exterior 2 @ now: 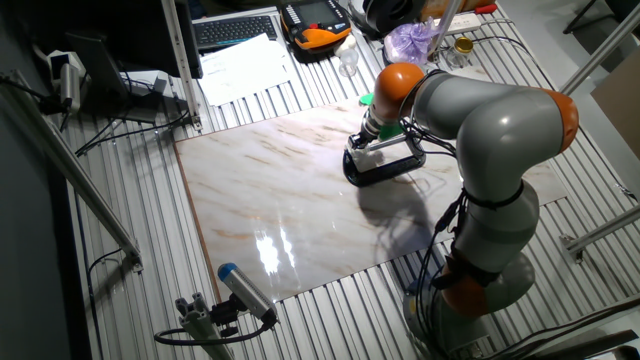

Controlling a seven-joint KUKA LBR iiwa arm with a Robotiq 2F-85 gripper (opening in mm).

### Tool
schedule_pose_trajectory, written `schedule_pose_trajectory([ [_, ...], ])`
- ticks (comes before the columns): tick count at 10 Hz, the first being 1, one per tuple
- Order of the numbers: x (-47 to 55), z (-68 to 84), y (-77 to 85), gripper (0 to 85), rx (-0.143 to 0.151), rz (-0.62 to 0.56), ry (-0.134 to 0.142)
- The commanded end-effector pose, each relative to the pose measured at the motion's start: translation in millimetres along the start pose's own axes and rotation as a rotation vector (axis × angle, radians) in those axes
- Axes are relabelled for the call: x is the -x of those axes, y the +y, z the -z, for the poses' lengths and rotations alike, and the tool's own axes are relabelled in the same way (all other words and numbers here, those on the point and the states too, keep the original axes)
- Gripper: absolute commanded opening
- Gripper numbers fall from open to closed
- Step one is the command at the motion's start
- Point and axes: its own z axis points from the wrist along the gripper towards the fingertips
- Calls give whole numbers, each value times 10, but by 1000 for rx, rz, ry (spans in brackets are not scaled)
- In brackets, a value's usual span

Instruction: Screw the lid onto the jar

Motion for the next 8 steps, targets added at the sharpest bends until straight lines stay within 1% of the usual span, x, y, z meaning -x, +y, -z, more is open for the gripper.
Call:
schedule_pose_trajectory([
  [1,0,0,-1,340,2,-4,-2],
  [3,0,1,-1,340,-1,-17,-7],
  [4,0,0,0,510,-1,-26,-10],
  [5,0,0,0,510,-7,-35,-13],
  [6,-1,0,1,680,-9,-43,-15],
  [8,0,-4,4,680,-11,-55,-18],
])
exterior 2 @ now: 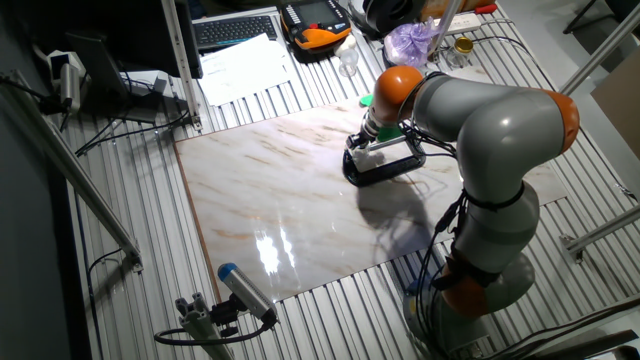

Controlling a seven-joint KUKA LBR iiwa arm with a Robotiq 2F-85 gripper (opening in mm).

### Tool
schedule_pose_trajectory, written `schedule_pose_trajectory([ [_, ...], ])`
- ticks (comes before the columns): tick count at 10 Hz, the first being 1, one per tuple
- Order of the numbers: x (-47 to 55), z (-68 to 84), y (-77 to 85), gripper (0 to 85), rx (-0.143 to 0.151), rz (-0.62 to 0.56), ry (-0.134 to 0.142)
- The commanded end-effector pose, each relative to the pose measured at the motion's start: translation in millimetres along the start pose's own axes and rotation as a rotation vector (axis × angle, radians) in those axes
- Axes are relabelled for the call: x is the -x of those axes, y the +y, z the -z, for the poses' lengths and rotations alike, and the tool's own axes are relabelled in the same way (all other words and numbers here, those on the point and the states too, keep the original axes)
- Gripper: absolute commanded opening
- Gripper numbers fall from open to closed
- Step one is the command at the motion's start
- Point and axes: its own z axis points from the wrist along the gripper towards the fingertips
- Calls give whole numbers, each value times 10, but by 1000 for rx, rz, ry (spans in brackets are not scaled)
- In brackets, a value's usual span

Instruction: Screw the lid onto the jar

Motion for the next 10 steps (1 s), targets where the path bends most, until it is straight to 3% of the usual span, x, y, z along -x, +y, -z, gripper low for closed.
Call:
schedule_pose_trajectory([
  [1,1,1,1,680,1,-2,0],
  [5,6,16,11,680,10,-5,2],
  [9,6,230,42,680,8,-5,10],
  [10,4,249,48,510,13,13,23],
])
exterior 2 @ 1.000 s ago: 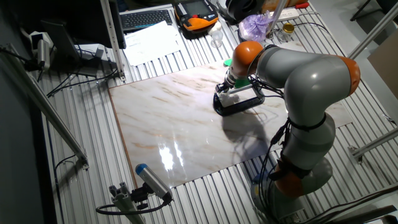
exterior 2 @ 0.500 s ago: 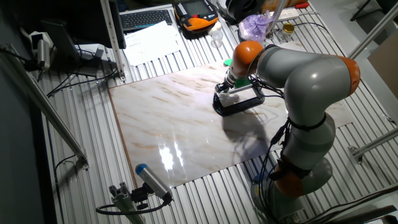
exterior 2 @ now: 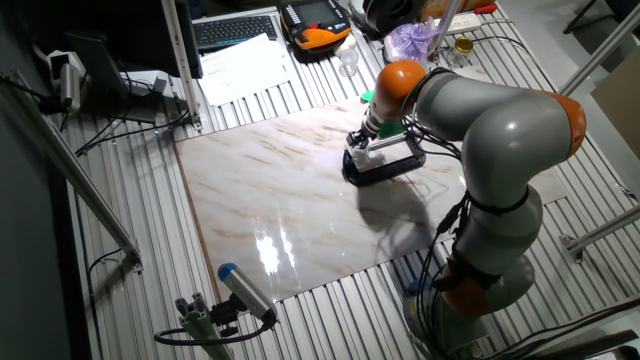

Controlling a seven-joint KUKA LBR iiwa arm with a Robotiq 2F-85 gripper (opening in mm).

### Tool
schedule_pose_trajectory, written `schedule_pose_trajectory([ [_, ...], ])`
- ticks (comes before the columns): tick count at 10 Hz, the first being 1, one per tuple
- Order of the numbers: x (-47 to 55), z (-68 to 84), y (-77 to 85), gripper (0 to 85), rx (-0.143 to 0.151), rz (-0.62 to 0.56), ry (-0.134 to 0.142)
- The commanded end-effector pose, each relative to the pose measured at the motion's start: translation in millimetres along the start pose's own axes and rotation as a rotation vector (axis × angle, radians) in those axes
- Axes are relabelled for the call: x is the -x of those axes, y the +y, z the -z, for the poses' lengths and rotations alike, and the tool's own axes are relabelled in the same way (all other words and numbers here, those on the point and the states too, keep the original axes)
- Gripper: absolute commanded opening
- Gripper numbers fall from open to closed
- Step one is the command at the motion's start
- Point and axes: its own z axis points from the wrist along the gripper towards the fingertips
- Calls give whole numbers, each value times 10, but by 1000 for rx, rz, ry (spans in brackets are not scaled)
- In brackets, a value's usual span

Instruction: Screw the lid onto the jar

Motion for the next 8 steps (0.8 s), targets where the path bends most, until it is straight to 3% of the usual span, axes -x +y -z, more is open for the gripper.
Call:
schedule_pose_trajectory([
  [1,-4,13,0,340,8,10,9],
  [2,-8,32,0,0,22,22,23],
  [3,-12,44,3,0,33,32,37],
  [8,-16,14,37,0,31,29,37],
])
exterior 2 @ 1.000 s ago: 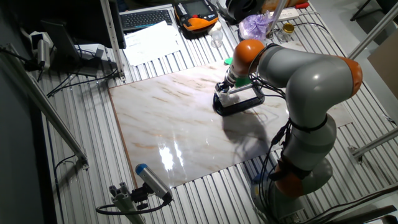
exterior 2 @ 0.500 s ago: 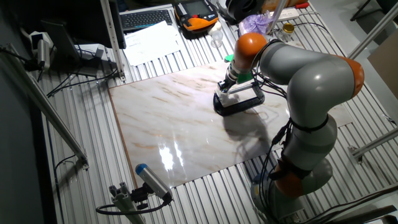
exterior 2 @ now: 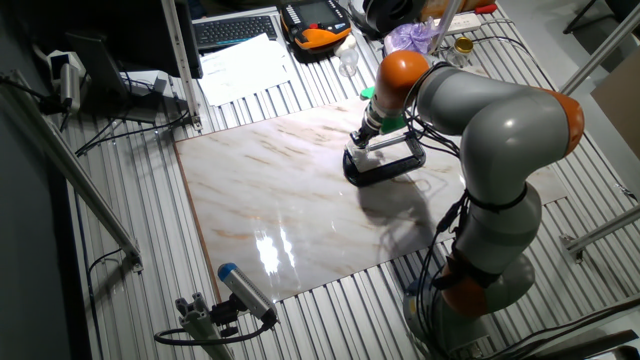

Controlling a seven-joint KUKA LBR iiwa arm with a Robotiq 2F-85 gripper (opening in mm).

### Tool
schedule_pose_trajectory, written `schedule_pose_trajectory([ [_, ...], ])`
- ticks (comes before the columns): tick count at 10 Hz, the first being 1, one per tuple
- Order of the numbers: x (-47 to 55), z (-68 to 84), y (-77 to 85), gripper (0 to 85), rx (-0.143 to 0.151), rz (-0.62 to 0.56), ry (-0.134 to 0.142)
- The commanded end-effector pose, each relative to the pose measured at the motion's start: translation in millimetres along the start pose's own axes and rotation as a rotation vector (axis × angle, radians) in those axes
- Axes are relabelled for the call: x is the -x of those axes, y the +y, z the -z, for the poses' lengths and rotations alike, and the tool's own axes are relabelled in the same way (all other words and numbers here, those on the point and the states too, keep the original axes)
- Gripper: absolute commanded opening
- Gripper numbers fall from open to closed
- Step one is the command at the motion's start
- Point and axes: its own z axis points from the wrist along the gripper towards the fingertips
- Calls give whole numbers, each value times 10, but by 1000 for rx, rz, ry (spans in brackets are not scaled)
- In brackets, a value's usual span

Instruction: Screw the lid onto the jar

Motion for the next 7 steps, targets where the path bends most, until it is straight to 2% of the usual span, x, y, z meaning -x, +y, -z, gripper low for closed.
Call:
schedule_pose_trajectory([
  [1,0,-1,1,0,2,1,1],
  [7,-19,-32,37,0,-3,4,2],
])
